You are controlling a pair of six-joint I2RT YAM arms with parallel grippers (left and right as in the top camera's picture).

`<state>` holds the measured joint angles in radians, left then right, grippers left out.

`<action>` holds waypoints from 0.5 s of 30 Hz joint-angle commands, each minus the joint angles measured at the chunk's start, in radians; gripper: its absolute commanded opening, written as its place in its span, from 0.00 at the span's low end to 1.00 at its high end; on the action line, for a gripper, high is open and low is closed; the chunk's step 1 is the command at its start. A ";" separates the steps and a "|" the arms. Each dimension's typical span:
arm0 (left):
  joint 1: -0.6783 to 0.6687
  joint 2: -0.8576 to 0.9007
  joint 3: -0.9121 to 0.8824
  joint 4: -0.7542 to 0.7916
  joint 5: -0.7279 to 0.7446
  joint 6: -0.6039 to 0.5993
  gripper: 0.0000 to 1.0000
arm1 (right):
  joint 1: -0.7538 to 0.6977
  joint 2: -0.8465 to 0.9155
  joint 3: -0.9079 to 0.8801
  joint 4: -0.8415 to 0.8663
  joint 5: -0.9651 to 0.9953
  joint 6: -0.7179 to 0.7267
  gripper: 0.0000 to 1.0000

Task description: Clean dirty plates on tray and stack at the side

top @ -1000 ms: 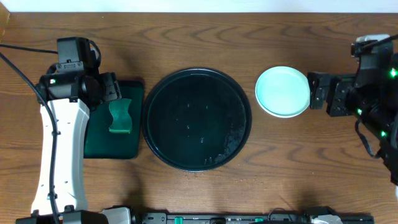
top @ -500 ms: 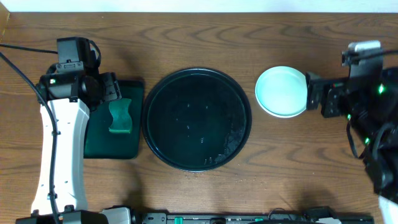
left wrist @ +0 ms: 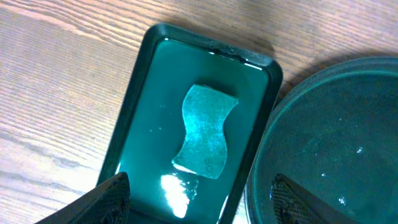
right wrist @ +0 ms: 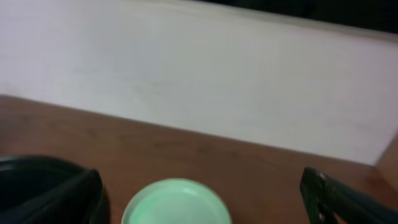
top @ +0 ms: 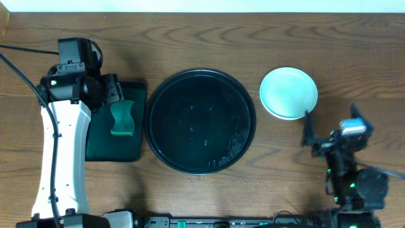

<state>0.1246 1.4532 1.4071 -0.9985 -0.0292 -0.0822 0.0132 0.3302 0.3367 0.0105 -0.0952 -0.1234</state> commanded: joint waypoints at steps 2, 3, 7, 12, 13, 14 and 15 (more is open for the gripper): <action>0.006 0.002 0.006 -0.003 -0.002 -0.013 0.72 | -0.010 -0.131 -0.171 0.065 -0.039 -0.013 0.99; 0.006 0.002 0.006 -0.003 -0.002 -0.013 0.72 | -0.010 -0.151 -0.190 0.065 -0.028 -0.013 0.99; 0.006 0.002 0.006 -0.003 -0.002 -0.013 0.73 | -0.010 -0.235 -0.273 0.064 0.047 -0.014 0.99; 0.006 0.002 0.006 -0.003 -0.002 -0.013 0.73 | -0.010 -0.276 -0.332 0.050 0.045 -0.016 0.99; 0.006 0.002 0.006 -0.003 -0.002 -0.013 0.73 | -0.010 -0.285 -0.331 0.040 0.045 -0.016 0.99; 0.006 0.002 0.006 -0.003 -0.002 -0.013 0.72 | -0.010 -0.312 -0.332 0.029 0.045 -0.016 0.99; 0.006 0.002 0.006 -0.003 -0.002 -0.013 0.73 | -0.010 -0.328 -0.332 0.026 0.039 -0.016 0.99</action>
<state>0.1246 1.4532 1.4071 -0.9985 -0.0292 -0.0822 0.0132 0.0498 0.0067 0.0383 -0.0631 -0.1272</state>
